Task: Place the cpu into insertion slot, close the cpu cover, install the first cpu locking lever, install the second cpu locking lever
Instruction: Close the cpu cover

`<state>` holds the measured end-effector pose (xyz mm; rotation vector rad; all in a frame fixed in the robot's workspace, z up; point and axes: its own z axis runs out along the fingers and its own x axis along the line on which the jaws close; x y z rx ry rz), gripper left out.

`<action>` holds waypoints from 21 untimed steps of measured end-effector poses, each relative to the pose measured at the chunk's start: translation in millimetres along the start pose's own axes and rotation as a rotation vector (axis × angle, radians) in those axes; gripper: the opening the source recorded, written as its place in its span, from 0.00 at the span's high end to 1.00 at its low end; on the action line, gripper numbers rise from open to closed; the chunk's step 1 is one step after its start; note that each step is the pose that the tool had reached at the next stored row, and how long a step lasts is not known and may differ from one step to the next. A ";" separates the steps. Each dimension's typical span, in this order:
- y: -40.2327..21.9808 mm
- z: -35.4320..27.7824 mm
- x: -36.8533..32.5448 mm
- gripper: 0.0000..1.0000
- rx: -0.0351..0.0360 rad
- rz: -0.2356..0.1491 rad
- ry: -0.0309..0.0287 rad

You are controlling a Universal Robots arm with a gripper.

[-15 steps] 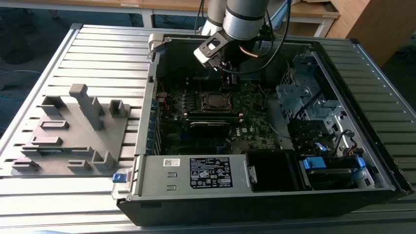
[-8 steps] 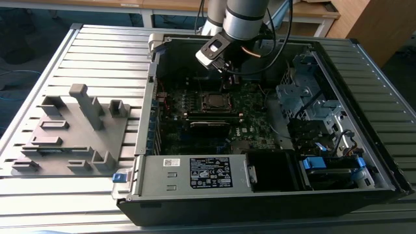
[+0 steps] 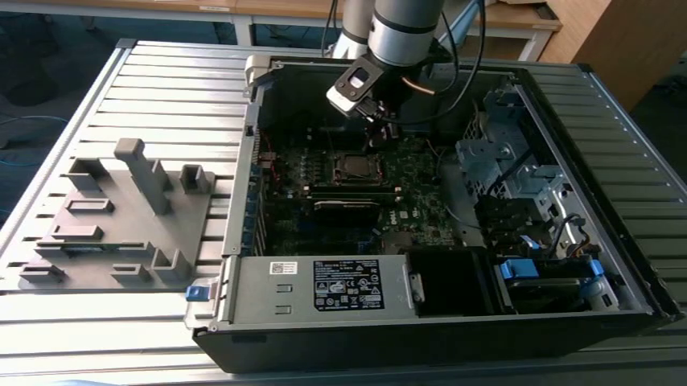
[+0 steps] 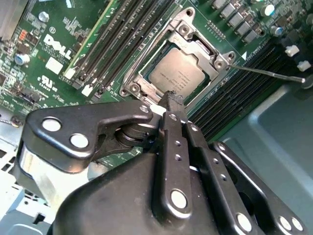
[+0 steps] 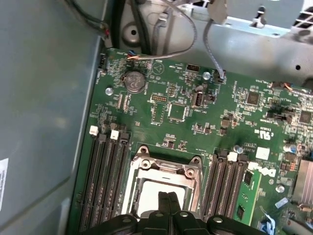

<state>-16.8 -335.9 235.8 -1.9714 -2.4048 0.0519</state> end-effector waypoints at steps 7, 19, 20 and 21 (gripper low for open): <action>0.0 0.0 0.0 0.89 -0.0005 -0.069 -0.0032; 0.0 0.0 0.0 0.89 -0.0007 -0.189 -0.0088; 0.0 0.0 0.0 0.89 -0.0007 -0.199 -0.0093; 0.0 0.0 0.0 0.89 -0.0007 -0.209 -0.0098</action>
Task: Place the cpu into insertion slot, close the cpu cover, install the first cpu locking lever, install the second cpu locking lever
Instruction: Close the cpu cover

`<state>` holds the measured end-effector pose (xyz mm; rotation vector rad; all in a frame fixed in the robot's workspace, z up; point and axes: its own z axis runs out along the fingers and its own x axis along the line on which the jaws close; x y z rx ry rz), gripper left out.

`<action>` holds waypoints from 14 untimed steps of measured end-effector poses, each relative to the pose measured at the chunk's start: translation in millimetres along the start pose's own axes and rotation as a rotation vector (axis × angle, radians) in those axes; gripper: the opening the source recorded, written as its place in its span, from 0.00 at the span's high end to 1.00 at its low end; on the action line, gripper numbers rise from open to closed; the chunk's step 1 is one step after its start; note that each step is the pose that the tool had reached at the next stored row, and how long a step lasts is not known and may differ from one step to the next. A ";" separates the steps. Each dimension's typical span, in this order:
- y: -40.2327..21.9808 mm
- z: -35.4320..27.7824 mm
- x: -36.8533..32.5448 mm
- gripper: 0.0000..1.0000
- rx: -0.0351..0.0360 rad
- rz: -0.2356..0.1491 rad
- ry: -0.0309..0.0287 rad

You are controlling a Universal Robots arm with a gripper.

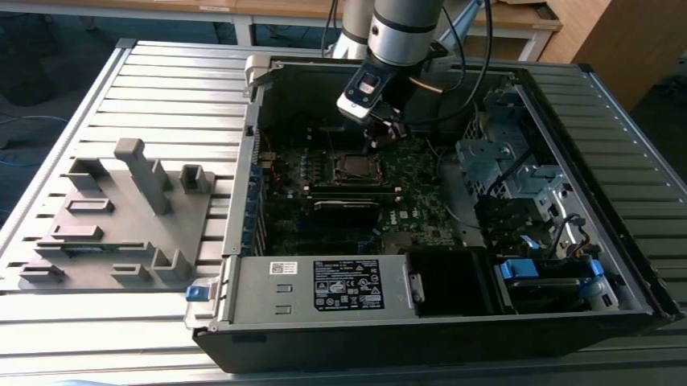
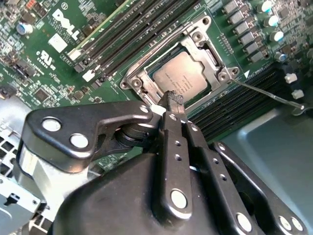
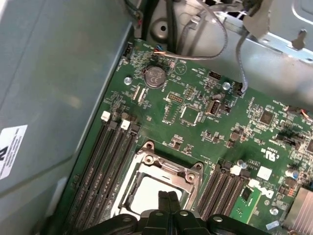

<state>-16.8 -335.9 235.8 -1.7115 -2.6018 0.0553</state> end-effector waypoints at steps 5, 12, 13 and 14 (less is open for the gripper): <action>0.0 0.0 0.0 0.89 -0.0001 -0.051 -0.0023; 0.0 0.0 0.0 0.89 -0.0003 -0.120 -0.0056; 0.0 0.0 0.0 0.89 -0.0003 -0.130 -0.0060; 0.0 0.0 0.0 0.89 -0.0004 -0.141 -0.0065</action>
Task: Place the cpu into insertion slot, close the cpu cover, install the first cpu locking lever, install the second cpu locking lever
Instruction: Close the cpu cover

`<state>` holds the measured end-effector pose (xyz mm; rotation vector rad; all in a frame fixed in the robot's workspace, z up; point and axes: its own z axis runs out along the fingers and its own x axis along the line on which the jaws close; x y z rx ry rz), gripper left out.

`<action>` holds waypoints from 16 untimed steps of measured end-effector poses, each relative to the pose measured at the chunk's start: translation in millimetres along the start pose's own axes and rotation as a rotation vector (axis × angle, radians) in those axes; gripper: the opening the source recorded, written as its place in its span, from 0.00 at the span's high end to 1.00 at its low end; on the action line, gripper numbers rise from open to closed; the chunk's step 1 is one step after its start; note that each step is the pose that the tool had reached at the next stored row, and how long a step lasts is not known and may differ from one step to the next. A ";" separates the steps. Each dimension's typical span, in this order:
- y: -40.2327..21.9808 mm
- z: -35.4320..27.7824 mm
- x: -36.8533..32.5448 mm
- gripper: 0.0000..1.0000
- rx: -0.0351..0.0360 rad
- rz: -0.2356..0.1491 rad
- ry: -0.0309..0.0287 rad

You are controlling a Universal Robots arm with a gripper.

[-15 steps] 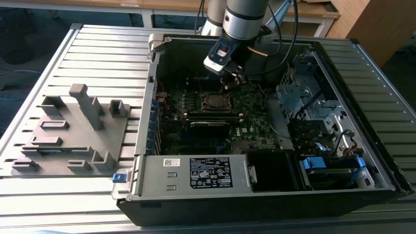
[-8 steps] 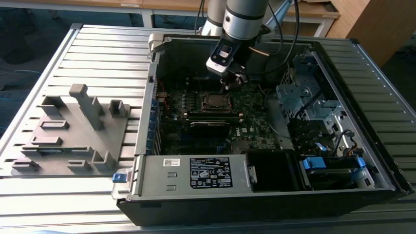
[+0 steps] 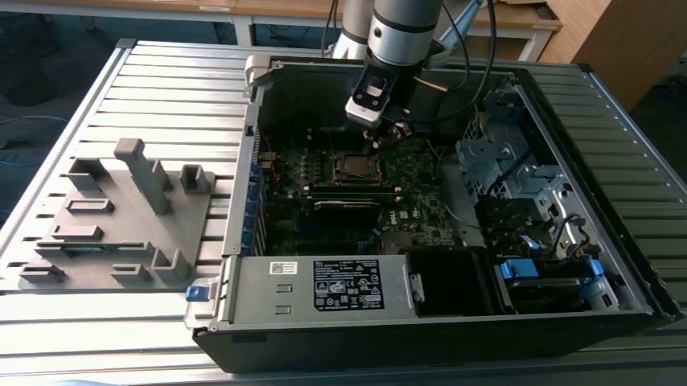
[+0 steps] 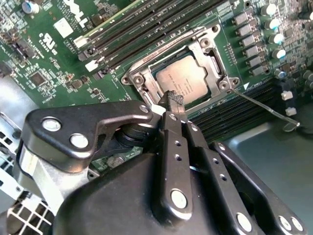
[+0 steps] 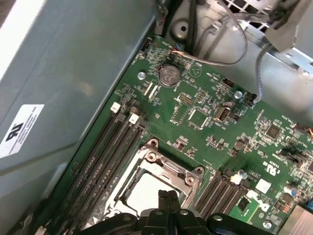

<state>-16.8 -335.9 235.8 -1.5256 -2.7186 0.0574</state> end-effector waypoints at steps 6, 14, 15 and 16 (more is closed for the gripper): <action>0.0 0.0 0.0 0.89 -0.0001 -0.061 -0.0028; 0.0 0.0 0.0 0.89 -0.0003 -0.142 -0.0067; 0.0 0.0 0.0 0.89 -0.0004 -0.152 -0.0071; 0.0 0.0 0.0 0.89 -0.0004 -0.163 -0.0076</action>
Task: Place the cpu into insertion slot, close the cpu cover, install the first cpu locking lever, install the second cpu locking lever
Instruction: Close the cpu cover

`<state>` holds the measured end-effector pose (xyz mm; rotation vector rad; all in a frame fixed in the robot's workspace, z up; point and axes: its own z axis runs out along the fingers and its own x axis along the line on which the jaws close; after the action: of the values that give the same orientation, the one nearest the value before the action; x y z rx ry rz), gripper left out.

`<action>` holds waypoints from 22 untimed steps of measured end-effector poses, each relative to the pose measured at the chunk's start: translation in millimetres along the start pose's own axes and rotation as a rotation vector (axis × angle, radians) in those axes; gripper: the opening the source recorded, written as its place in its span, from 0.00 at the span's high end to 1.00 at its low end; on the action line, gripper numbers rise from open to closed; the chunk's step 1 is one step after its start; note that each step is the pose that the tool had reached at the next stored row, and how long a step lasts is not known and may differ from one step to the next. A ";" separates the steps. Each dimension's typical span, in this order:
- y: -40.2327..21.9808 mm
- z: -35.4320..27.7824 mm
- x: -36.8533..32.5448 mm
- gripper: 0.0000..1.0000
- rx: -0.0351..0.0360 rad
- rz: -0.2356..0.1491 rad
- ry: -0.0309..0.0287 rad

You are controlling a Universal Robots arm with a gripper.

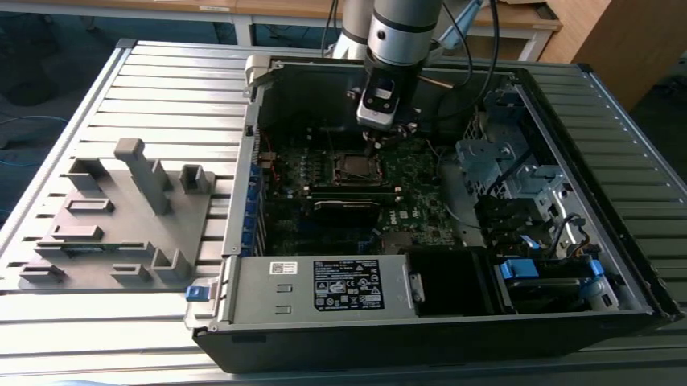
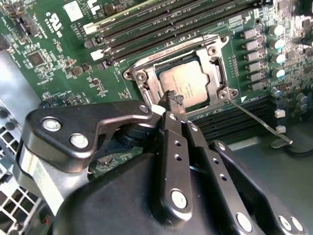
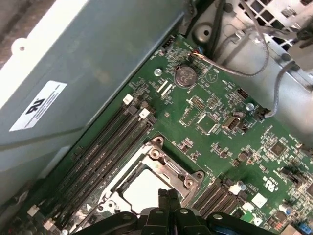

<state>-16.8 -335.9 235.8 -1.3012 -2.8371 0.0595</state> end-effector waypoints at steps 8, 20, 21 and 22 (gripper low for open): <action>0.0 0.0 0.0 0.89 -0.0001 -0.082 -0.0038; 0.0 0.0 0.0 0.89 -0.0002 -0.202 -0.0092; 0.0 0.0 0.0 0.89 -0.0001 -0.212 -0.0097; 0.0 0.0 0.0 0.89 -0.0001 -0.222 -0.0101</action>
<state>-16.8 -335.9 235.8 -0.9803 -2.9687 0.0622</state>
